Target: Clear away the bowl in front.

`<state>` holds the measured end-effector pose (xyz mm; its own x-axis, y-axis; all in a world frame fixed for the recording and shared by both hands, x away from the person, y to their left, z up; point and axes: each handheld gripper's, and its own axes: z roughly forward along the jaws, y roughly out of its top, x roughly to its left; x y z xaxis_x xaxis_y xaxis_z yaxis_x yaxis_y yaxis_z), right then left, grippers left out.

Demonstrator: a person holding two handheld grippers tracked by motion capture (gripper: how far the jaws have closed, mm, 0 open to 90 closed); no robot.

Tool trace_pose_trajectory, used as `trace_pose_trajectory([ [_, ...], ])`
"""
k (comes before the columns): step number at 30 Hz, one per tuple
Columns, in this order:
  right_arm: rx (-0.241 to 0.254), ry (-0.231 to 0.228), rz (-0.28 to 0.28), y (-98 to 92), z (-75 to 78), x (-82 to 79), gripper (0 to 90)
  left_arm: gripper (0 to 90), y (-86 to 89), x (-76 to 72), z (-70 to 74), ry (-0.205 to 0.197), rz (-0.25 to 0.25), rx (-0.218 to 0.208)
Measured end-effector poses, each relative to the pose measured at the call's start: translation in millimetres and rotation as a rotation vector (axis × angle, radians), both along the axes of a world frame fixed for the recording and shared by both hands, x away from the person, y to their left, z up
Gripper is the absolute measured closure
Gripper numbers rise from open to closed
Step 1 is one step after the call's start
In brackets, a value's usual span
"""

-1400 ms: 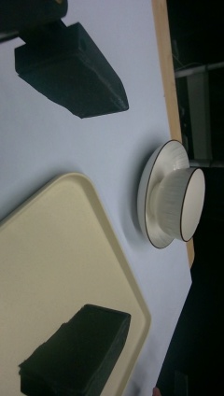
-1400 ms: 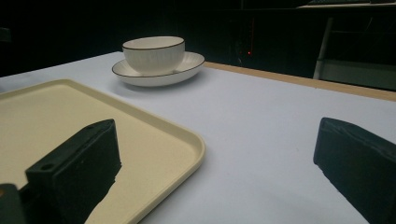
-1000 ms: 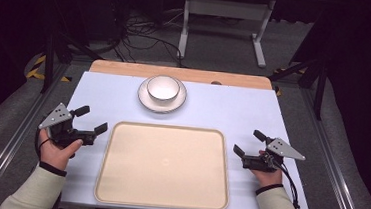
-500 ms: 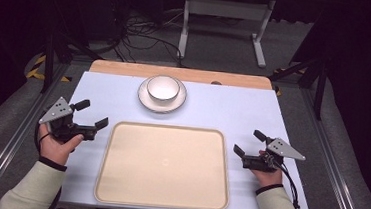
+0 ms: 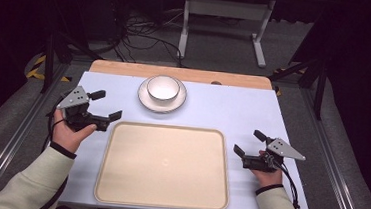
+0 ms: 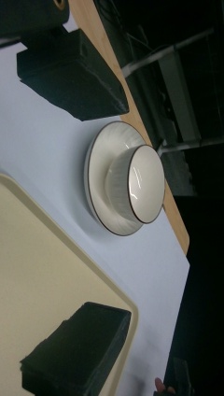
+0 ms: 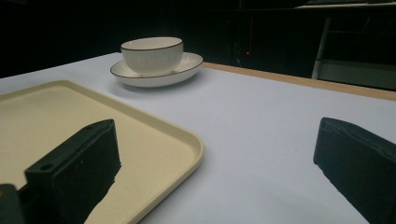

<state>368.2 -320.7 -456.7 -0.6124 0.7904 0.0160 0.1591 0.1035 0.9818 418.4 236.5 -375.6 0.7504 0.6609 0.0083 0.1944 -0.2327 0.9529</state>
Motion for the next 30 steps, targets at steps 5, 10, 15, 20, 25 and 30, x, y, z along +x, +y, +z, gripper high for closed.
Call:
trace_pose_trajectory([
  [5,-0.001,0.000,0.000,0.1,0.0,0.0,0.6,5.6,-13.7,10.2,7.1,-0.002,-0.041,0.022],
  [10,-0.001,0.000,0.000,0.1,0.0,0.1,0.6,5.9,-23.4,20.1,13.4,-0.001,-0.068,0.042],
  [15,-0.001,0.001,0.001,0.0,0.0,0.1,0.6,6.1,-34.7,33.3,20.8,0.002,-0.094,0.037],
  [20,-0.001,0.001,0.003,0.0,0.0,0.1,0.5,6.2,-44.5,44.9,22.7,0.015,-0.112,0.039],
  [25,-0.001,0.002,0.003,-0.1,0.1,0.1,0.6,7.0,-50.3,53.7,24.6,0.015,-0.119,0.046],
  [30,-0.002,0.001,0.004,-0.1,0.1,0.2,0.6,7.2,-57.3,66.9,27.1,0.025,-0.128,0.036],
])
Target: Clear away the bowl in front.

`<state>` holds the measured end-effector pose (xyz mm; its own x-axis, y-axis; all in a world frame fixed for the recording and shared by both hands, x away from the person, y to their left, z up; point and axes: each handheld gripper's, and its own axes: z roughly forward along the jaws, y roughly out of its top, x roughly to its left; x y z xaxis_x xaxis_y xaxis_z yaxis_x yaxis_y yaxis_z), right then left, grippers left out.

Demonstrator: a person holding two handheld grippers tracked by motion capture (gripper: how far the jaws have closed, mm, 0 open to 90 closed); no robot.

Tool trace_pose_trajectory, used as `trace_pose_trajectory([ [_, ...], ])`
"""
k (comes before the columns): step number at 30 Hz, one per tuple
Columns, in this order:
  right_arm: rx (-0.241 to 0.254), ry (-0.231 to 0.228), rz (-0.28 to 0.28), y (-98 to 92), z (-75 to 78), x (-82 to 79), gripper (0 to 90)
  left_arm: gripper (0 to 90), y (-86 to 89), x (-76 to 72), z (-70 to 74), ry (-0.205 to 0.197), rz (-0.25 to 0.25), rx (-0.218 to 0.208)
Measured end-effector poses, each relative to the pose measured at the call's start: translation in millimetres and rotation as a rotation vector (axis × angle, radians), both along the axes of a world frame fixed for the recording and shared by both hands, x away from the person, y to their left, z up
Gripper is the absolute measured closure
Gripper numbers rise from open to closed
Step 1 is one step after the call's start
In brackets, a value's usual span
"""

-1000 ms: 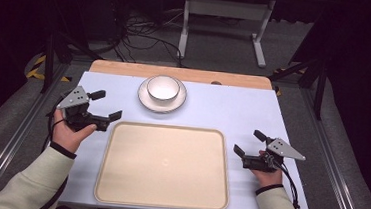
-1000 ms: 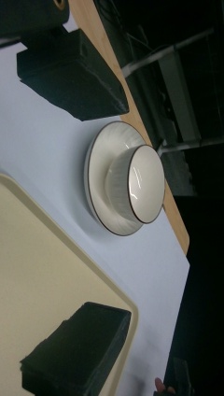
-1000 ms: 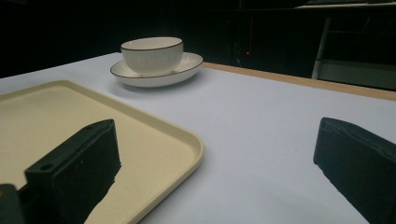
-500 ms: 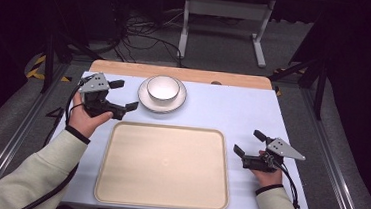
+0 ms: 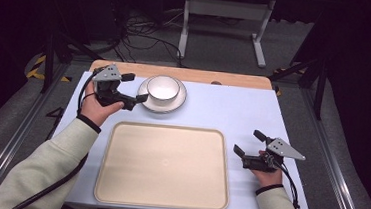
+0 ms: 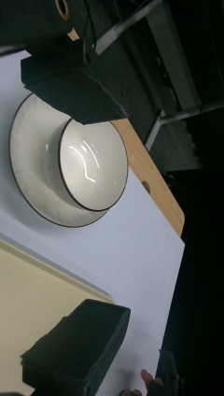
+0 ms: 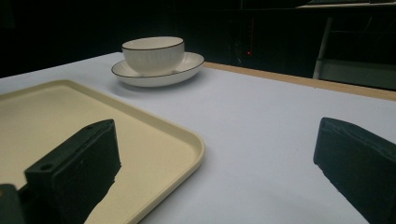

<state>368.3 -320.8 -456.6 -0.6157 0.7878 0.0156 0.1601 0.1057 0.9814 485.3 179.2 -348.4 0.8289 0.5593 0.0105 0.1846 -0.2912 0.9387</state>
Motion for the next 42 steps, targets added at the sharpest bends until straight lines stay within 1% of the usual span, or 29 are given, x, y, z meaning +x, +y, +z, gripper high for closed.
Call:
trace_pose_trajectory([
  [2,0.001,0.001,0.000,-0.1,0.0,0.0,0.6,7.4,-2.1,4.3,1.8,0.005,-0.008,-0.009],
  [3,0.002,0.001,0.001,-0.1,0.0,0.0,0.6,7.7,-3.3,6.3,2.6,0.010,-0.011,-0.021],
  [6,0.001,0.000,0.002,-0.1,0.0,0.0,0.6,8.3,-5.8,11.9,4.5,0.007,-0.010,-0.026],
  [10,0.002,0.001,0.003,-0.2,0.0,0.1,0.6,8.9,-10.5,20.2,6.2,0.018,-0.025,-0.022],
  [11,0.002,0.001,0.002,-0.2,0.0,0.1,0.6,9.0,-11.8,22.2,6.5,0.013,-0.026,-0.019],
  [13,0.003,0.001,0.003,-0.2,0.0,0.1,0.6,9.1,-14.8,25.5,7.0,0.017,-0.031,-0.013],
  [15,0.003,0.001,0.003,-0.3,0.0,0.1,0.6,9.1,-18.1,28.6,7.2,0.020,-0.044,0.006],
  [17,0.003,0.001,0.003,-0.3,0.0,0.1,0.6,9.6,-21.2,31.8,7.6,0.014,-0.058,0.046],
  [18,0.003,0.001,0.003,-0.3,0.0,0.1,0.6,10.6,-23.1,33.3,7.8,0.015,-0.067,0.059],
  [19,0.003,0.001,0.003,-0.3,0.0,0.1,0.6,11.5,-24.7,35.0,9.0,0.006,-0.074,0.080],
  [21,0.003,0.001,0.003,-0.3,0.0,0.1,0.6,12.4,-27.1,36.9,11.2,0.001,-0.084,0.101],
  [22,0.003,0.001,0.004,-0.3,0.0,0.1,0.6,12.9,-28.6,38.3,12.2,-0.001,-0.093,0.108],
  [23,0.003,0.001,0.004,-0.3,0.0,0.1,0.6,14.1,-30.4,39.9,13.5,-0.001,-0.106,0.124],
  [24,0.002,0.001,0.004,-0.3,0.0,0.0,0.6,15.7,-32.3,40.8,14.0,0.008,-0.115,0.137],
  [25,0.002,0.001,0.004,-0.3,0.0,0.0,0.6,16.7,-32.3,40.8,14.0,0.008,-0.115,0.137],
  [26,0.002,0.001,0.004,-0.3,0.0,0.0,0.6,16.7,-34.9,42.9,14.8,0.014,-0.136,0.177],
  [27,0.002,0.000,0.003,-0.2,0.0,0.0,0.6,19.8,-36.6,44.3,15.2,0.016,-0.146,0.206],
  [28,0.002,0.000,0.003,-0.2,0.0,-0.1,0.6,20.9,-38.5,46.0,15.4,0.018,-0.155,0.230],
  [30,0.002,0.000,0.003,-0.2,0.0,-0.1,0.6,21.5,-43.0,50.2,14.9,0.031,-0.163,0.264],
  [36,0.005,0.000,0.005,-0.5,0.0,-0.1,0.5,22.6,-54.4,61.5,10.4,0.048,-0.179,0.352],
  [39,0.006,0.000,0.006,-0.6,0.0,-0.1,0.5,24.0,-61.8,67.7,6.1,0.068,-0.204,0.409],
  [42,0.007,-0.001,0.008,-0.7,-0.1,-0.1,0.5,24.7,-66.3,73.1,1.3,0.090,-0.228,0.427],
])
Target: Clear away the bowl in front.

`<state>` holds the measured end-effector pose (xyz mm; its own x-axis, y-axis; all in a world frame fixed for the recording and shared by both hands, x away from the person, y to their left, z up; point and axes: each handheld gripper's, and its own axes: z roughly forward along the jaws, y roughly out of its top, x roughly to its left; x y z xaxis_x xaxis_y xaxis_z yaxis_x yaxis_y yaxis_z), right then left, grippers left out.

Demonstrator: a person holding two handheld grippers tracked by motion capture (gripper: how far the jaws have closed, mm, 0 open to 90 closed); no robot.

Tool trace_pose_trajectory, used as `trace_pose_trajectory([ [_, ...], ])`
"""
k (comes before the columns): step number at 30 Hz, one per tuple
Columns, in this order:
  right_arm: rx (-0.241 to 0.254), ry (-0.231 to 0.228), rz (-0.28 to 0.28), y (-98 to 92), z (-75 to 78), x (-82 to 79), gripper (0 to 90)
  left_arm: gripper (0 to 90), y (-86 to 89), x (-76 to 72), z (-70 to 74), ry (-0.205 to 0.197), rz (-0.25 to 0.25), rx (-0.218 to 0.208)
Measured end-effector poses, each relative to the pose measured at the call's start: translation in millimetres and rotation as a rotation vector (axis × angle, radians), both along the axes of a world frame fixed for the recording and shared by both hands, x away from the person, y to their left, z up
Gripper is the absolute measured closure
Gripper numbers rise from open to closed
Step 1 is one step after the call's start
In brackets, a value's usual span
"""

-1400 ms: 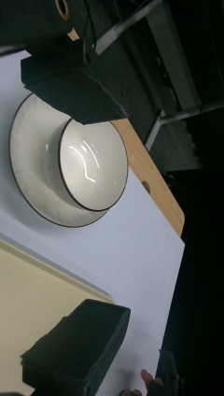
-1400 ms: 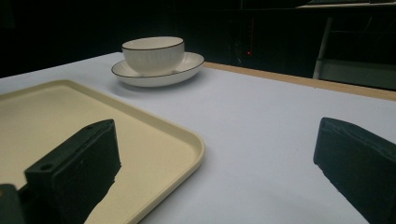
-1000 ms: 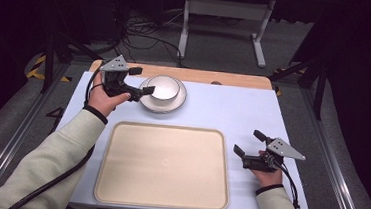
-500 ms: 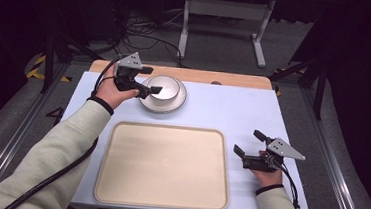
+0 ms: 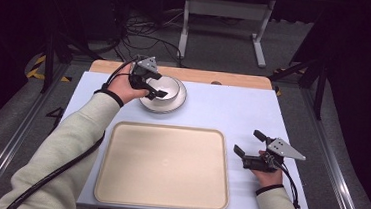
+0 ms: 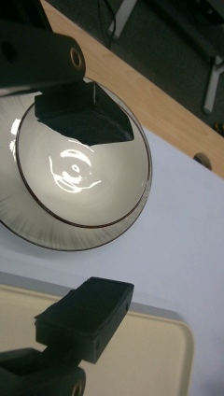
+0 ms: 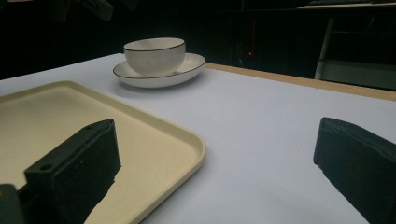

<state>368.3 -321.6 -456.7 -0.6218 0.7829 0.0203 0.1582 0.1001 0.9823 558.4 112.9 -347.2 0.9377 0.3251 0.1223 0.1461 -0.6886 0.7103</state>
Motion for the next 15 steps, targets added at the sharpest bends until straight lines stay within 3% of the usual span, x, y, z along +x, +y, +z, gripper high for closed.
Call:
trace_pose_trajectory([
  [7,0.002,0.000,0.001,-0.1,0.0,-0.2,0.6,32.0,-5.9,6.2,-15.2,0.052,-0.024,0.055],
  [15,0.000,0.000,0.001,0.2,0.0,-0.3,0.5,35.5,-13.8,7.8,-25.0,0.063,-0.050,0.123],
])
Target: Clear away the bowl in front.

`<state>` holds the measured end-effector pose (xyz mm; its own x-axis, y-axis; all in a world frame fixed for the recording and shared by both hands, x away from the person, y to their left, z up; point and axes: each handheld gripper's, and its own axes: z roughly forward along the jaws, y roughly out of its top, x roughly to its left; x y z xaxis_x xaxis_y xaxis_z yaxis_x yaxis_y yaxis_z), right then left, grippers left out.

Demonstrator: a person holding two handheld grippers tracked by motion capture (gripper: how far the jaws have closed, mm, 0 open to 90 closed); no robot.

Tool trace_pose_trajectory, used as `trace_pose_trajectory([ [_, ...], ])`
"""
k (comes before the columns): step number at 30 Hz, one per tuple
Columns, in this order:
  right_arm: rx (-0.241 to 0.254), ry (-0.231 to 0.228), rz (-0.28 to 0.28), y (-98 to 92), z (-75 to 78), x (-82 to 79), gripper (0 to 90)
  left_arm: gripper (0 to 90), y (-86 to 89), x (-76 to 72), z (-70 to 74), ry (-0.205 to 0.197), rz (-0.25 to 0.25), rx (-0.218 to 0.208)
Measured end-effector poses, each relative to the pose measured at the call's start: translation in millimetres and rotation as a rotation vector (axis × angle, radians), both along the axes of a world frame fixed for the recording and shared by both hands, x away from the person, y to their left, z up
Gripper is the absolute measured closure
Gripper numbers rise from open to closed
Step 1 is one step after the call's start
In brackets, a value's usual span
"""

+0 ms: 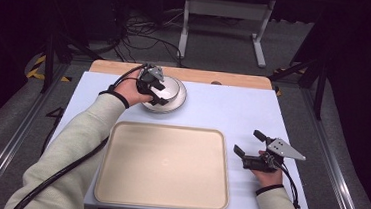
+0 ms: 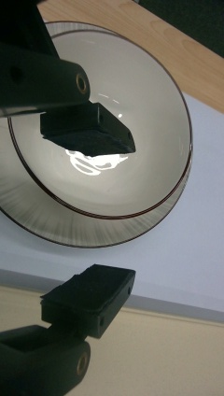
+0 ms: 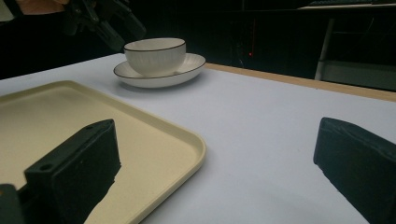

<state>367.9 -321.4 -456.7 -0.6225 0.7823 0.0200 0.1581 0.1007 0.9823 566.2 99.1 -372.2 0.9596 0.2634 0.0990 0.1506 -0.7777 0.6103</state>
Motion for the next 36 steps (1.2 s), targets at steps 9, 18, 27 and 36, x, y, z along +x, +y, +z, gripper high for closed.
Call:
trace_pose_trajectory([
  [9,-0.002,-0.002,0.001,0.0,0.0,0.0,0.5,39.6,-11.5,2.6,-12.6,0.008,-0.010,0.058],
  [18,-0.005,-0.003,0.002,0.2,0.0,-0.1,0.6,52.4,-19.5,5.9,-24.7,0.002,0.001,0.164],
  [27,-0.005,-0.003,0.002,0.3,0.0,-0.3,0.6,75.9,-19.6,5.2,-25.8,0.004,0.007,0.195],
  [36,-0.007,-0.004,0.002,0.4,0.0,-0.3,0.6,83.5,-24.9,3.7,-22.1,-0.022,-0.007,0.271],
])
